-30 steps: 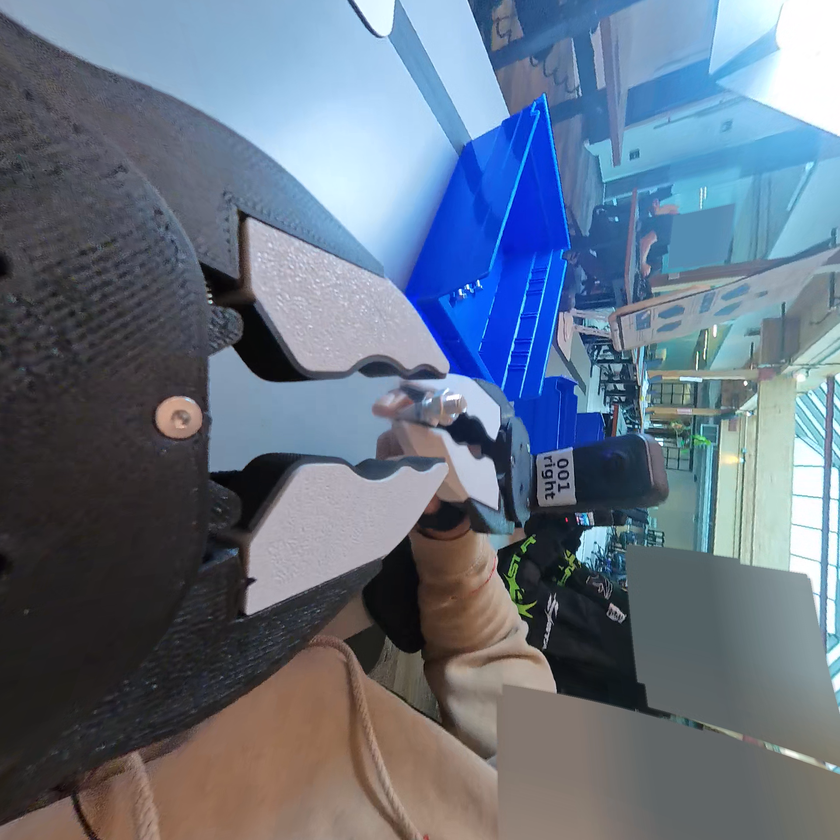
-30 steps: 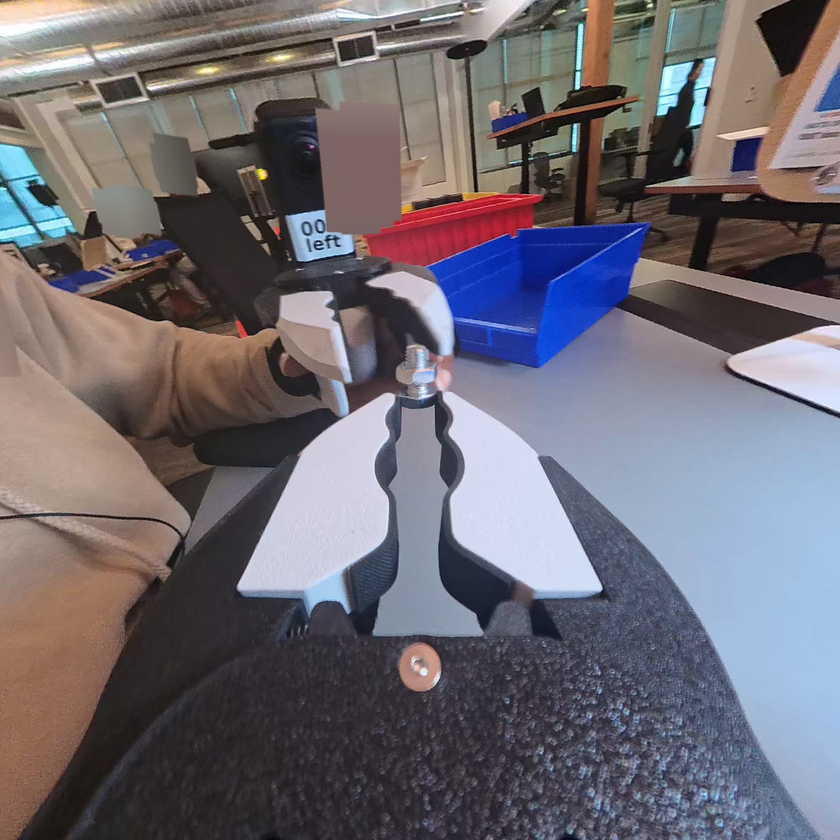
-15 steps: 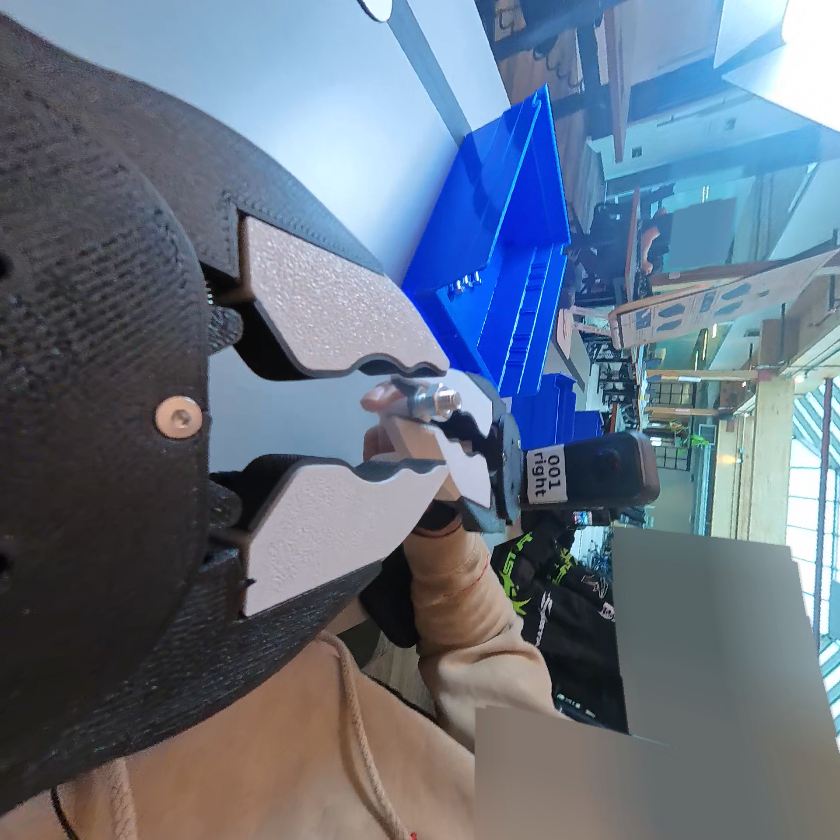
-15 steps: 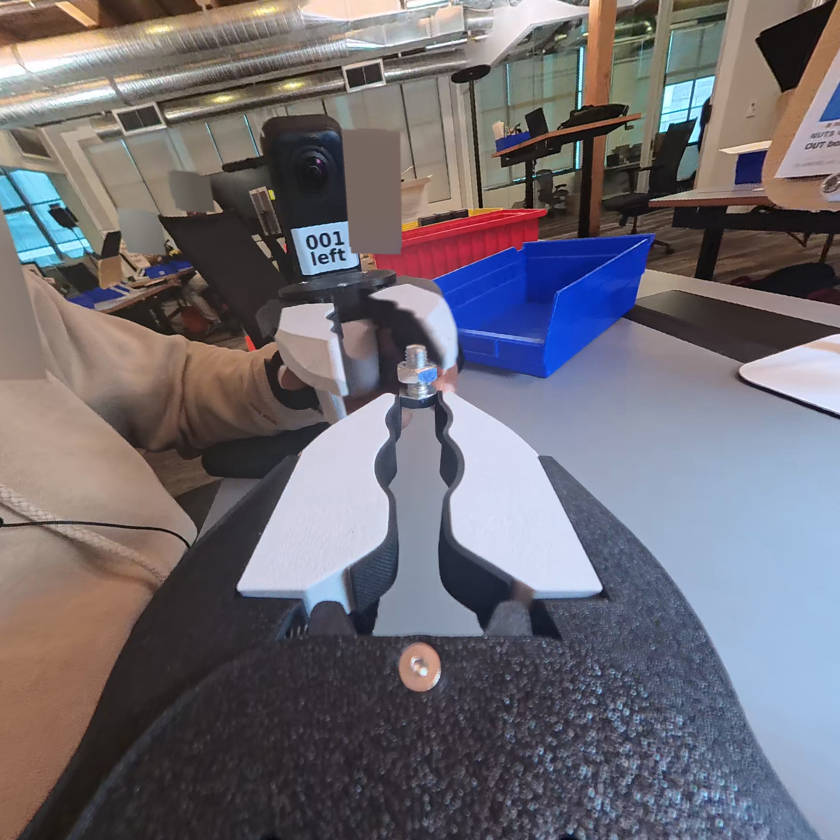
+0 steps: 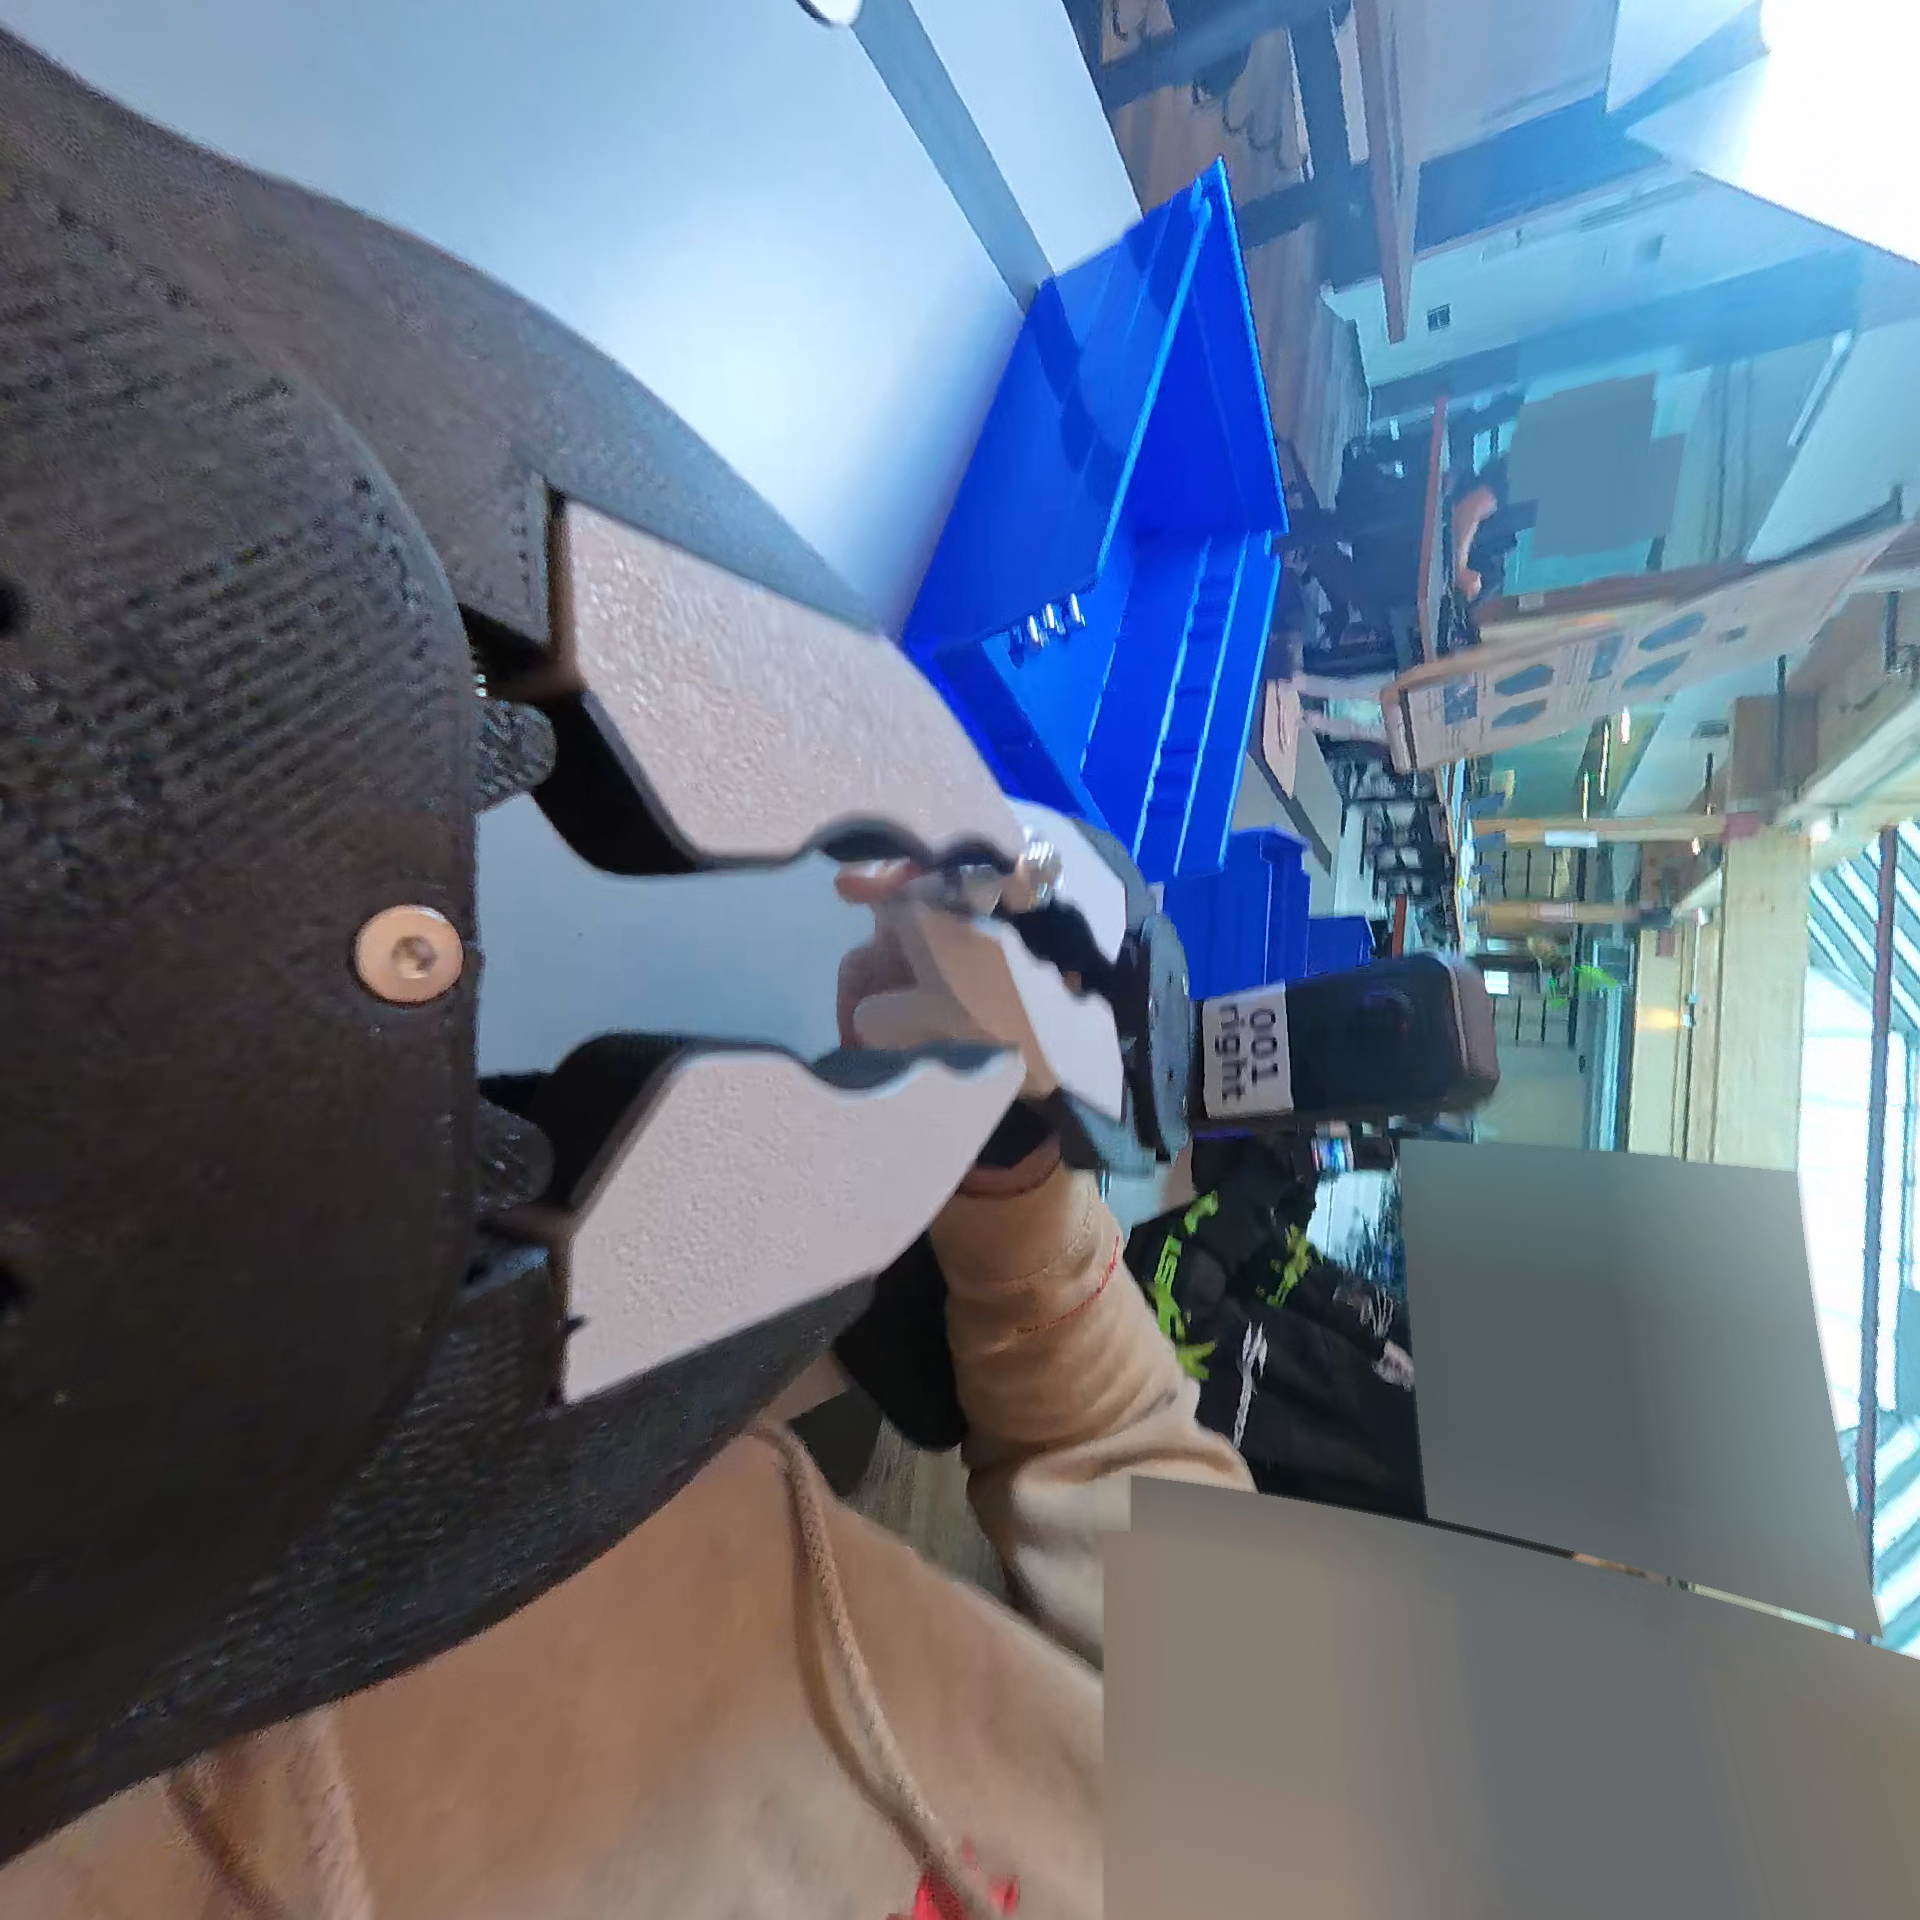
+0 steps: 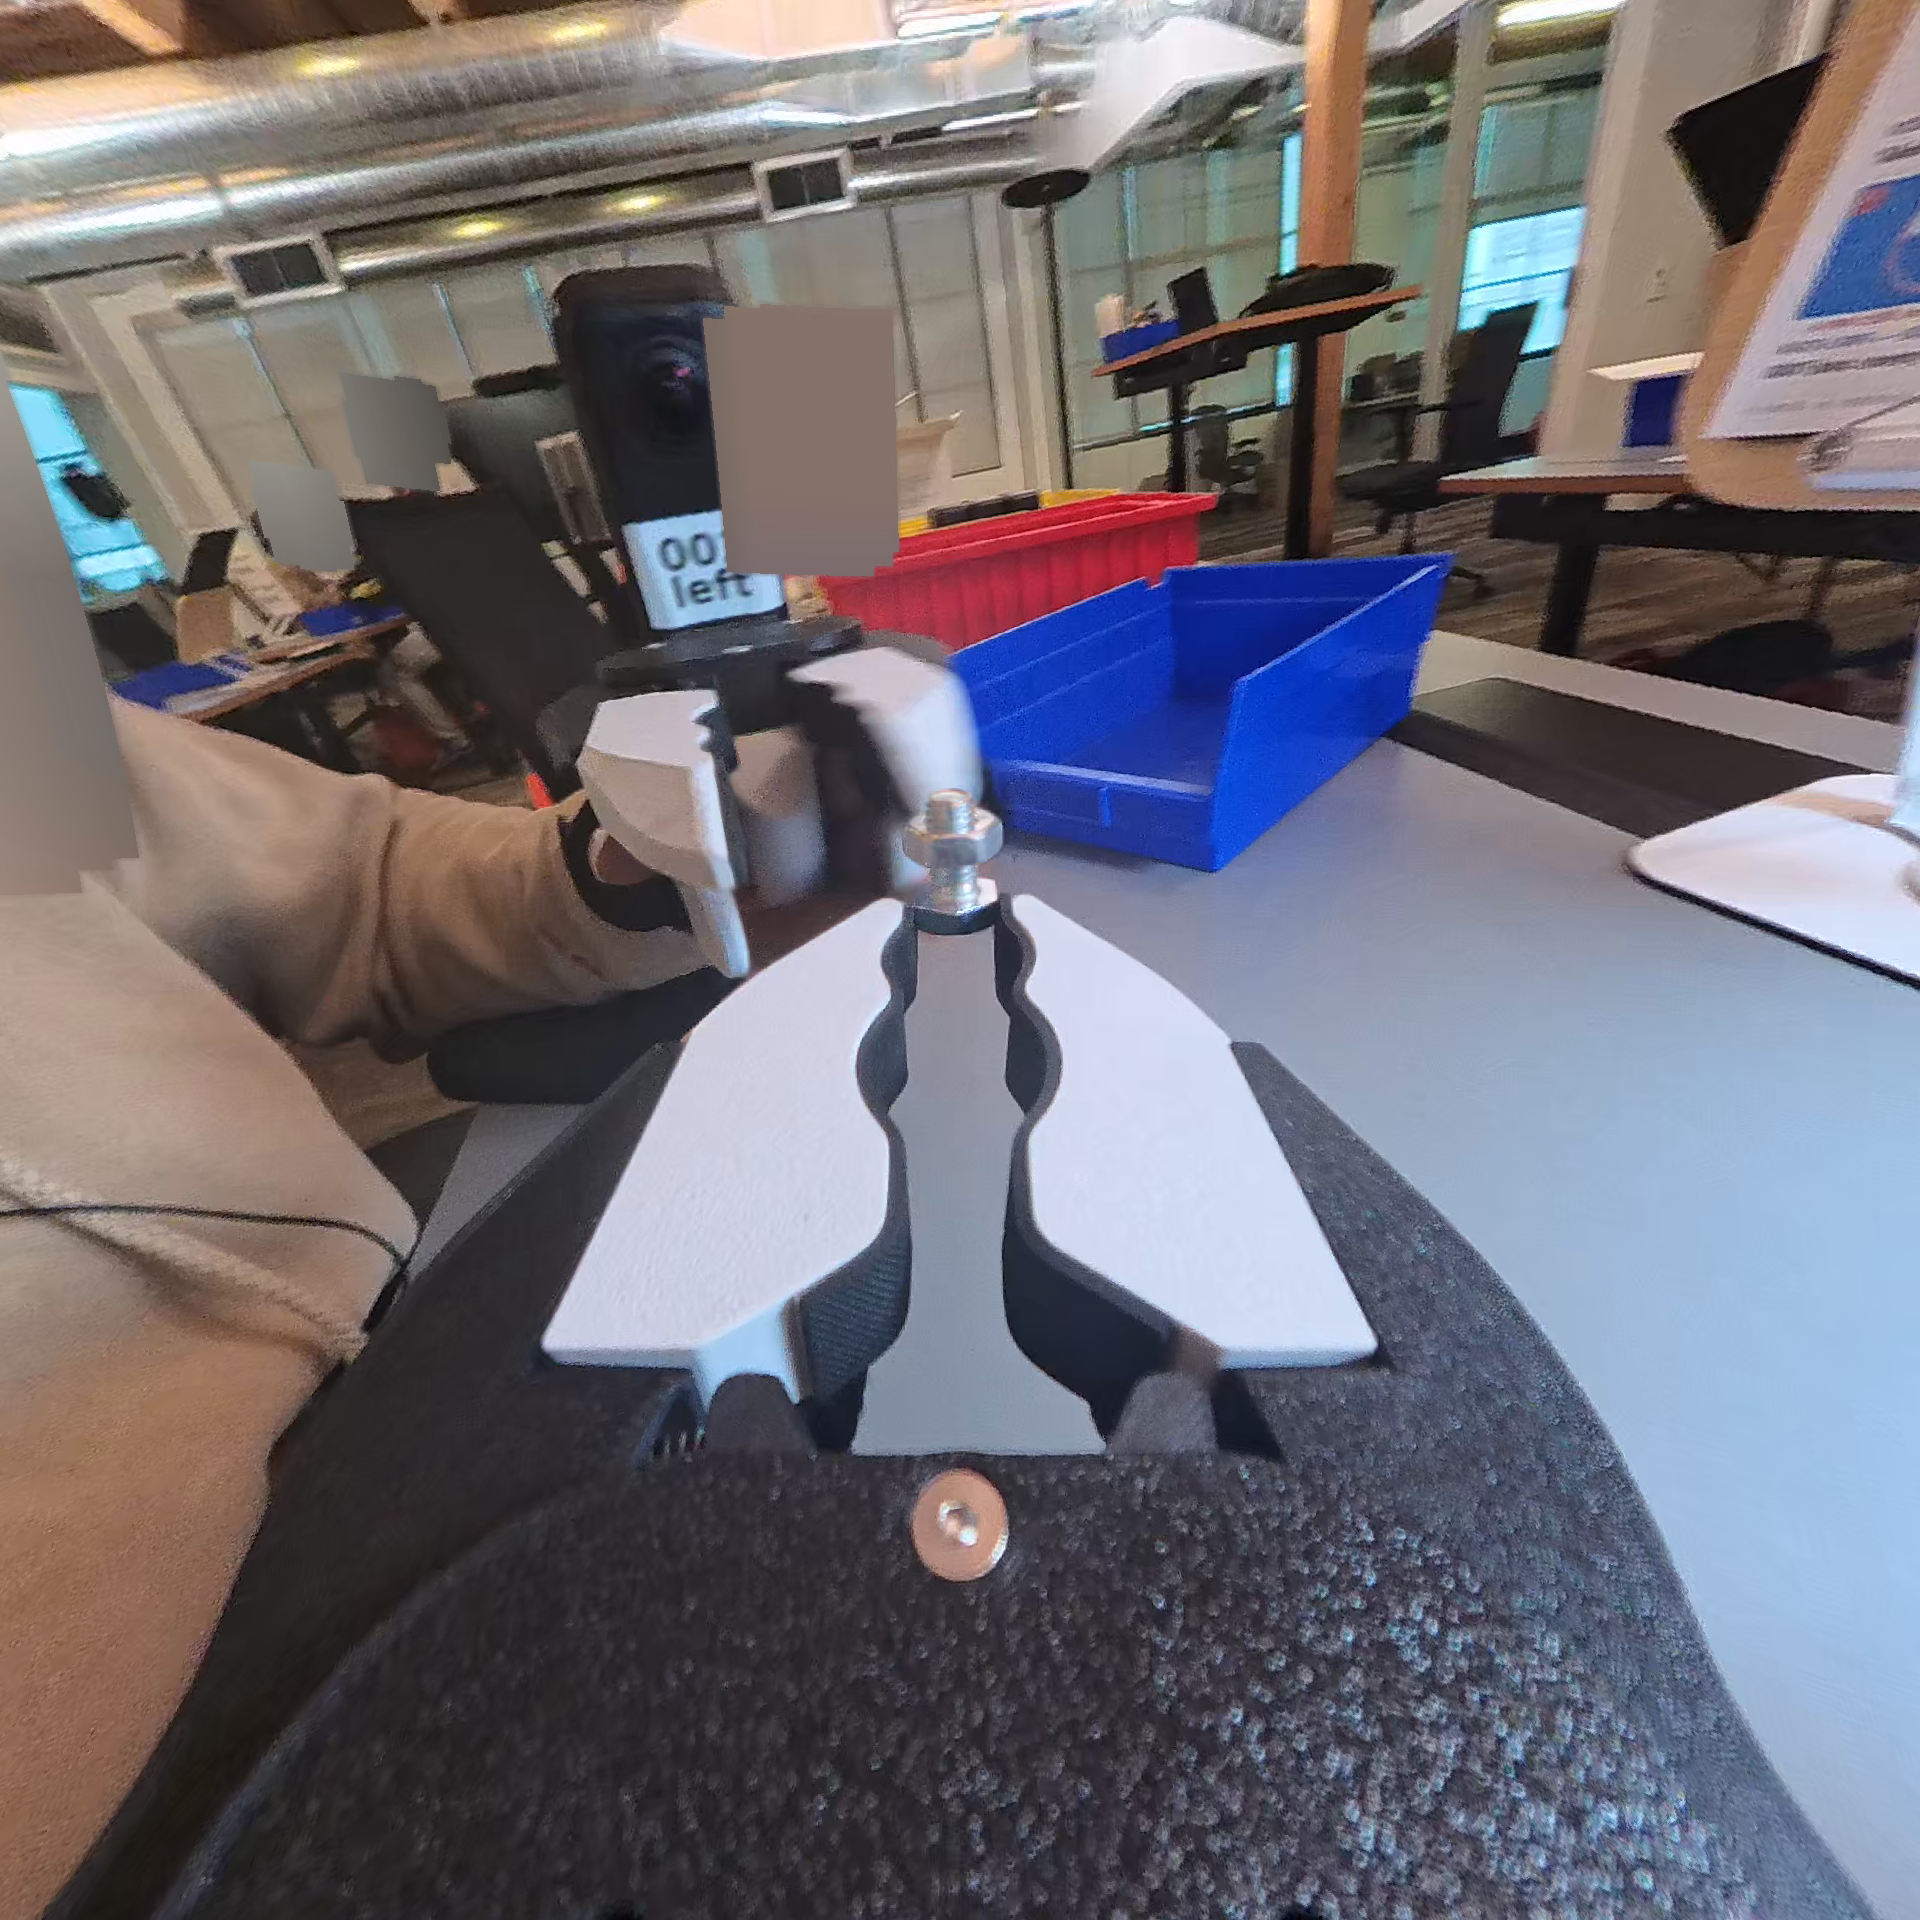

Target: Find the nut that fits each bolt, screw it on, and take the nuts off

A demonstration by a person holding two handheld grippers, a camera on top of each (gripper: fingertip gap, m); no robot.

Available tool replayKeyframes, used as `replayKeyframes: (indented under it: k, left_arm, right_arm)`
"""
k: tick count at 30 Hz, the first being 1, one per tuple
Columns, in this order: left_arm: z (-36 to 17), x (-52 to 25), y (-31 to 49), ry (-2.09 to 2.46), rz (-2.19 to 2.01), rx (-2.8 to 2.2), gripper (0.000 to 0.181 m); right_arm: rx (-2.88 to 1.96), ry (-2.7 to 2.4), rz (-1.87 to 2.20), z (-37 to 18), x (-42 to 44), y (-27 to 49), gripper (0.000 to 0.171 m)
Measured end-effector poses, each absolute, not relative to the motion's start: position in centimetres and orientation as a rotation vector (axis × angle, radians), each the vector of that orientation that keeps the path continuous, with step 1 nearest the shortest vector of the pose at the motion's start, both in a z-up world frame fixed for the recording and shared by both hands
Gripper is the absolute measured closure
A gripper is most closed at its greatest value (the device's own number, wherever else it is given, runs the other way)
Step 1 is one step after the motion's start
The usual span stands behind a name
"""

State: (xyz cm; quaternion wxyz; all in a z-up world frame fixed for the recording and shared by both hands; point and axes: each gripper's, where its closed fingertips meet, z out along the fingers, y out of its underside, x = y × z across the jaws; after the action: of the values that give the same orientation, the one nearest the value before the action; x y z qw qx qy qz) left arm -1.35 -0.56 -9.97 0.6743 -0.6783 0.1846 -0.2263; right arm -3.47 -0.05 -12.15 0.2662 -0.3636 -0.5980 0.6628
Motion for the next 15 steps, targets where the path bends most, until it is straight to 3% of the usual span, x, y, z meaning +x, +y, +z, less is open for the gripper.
replayKeyframes:
  k: [1, 2, 8, 12, 14, 15]
  left_arm:
    - [-9.6, -1.0, -1.3, 0.456, -0.554, -1.498, 0.17]
    - [-9.2, -1.0, -1.5, 0.446, -0.567, -1.478, 0.17]
    - [-10.3, -2.2, 0.1, 0.363, -0.469, -1.538, 0.145]
    - [-10.3, -1.4, -0.3, 0.412, -0.486, -1.543, 0.147]
    - [-9.5, -1.2, -1.2, 0.446, -0.534, -1.498, 0.174]
    - [-9.1, -1.4, -1.3, 0.426, -0.537, -1.477, 0.172]
  right_arm:
    - [-0.997, -1.594, 1.782, -12.0, -3.6, 0.5, 0.157]
    - [-1.009, -1.58, 1.781, -11.9, -3.7, 0.9, 0.157]
    - [-0.962, -1.628, 1.788, -12.0, -3.3, -0.4, 0.157]
    - [-0.961, -1.632, 1.775, -12.1, -3.4, -0.5, 0.157]
    - [-0.996, -1.594, 1.756, -11.9, -3.6, 0.5, 0.157]
    - [-1.012, -1.582, 1.759, -11.9, -3.7, 1.0, 0.157]
